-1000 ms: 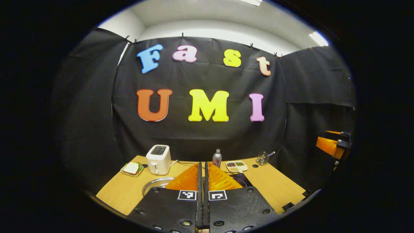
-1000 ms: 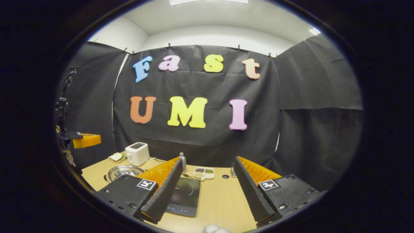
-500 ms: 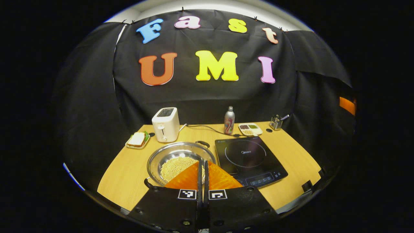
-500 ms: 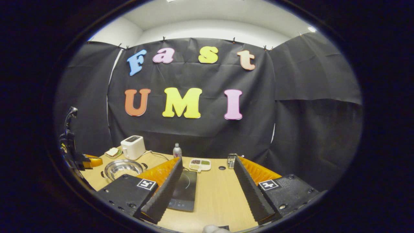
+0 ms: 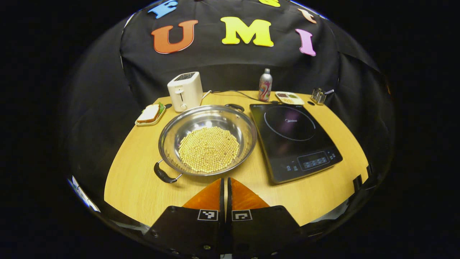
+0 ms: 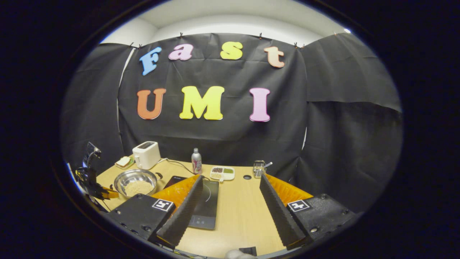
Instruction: First push the handle of the pot to place it horizontally, then grasp the pot with both hands and set it on the induction cooktop.
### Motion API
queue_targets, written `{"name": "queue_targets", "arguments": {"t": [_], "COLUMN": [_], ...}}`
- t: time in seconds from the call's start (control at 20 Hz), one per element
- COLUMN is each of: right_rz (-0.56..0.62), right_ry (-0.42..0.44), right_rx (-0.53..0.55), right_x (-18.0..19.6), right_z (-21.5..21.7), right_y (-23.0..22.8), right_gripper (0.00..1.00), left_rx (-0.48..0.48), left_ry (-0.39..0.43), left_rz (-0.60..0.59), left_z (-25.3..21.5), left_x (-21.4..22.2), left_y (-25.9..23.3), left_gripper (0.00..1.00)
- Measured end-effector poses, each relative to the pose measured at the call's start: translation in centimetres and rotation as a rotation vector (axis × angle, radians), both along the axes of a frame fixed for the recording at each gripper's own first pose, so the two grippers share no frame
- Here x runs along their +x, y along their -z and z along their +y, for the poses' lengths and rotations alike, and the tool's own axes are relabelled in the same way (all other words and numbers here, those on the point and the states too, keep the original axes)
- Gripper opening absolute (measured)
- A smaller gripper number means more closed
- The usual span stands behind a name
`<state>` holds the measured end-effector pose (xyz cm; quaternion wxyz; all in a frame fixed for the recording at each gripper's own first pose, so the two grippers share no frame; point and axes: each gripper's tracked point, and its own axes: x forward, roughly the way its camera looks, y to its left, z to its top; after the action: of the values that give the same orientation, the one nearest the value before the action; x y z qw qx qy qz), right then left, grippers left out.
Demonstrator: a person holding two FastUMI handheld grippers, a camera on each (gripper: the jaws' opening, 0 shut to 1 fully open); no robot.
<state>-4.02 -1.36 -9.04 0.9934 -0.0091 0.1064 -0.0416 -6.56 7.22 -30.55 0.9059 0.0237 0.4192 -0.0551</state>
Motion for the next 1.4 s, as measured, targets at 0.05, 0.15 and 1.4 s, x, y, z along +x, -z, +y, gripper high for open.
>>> {"name": "queue_targets", "arguments": {"t": [0.05,0.15,1.4], "right_rz": [0.011,0.025,0.083], "right_ry": [0.003,0.014,0.028], "right_rx": [0.003,0.013,-0.006], "right_x": [0.0,0.2,5.2], "right_z": [0.0,-0.3,-0.6], "right_y": [0.4,1.0,2.4], "right_gripper": [1.0,1.0,1.0], "left_rx": [-0.003,0.006,0.094], "left_ry": [-0.004,-0.007,-0.157], "left_rz": [0.021,0.077,0.233], "left_z": [0.2,1.0,9.2], "left_x": [0.0,0.0,4.3], "left_y": [0.7,2.6,8.1], "left_gripper": [0.0,0.0,0.0]}}
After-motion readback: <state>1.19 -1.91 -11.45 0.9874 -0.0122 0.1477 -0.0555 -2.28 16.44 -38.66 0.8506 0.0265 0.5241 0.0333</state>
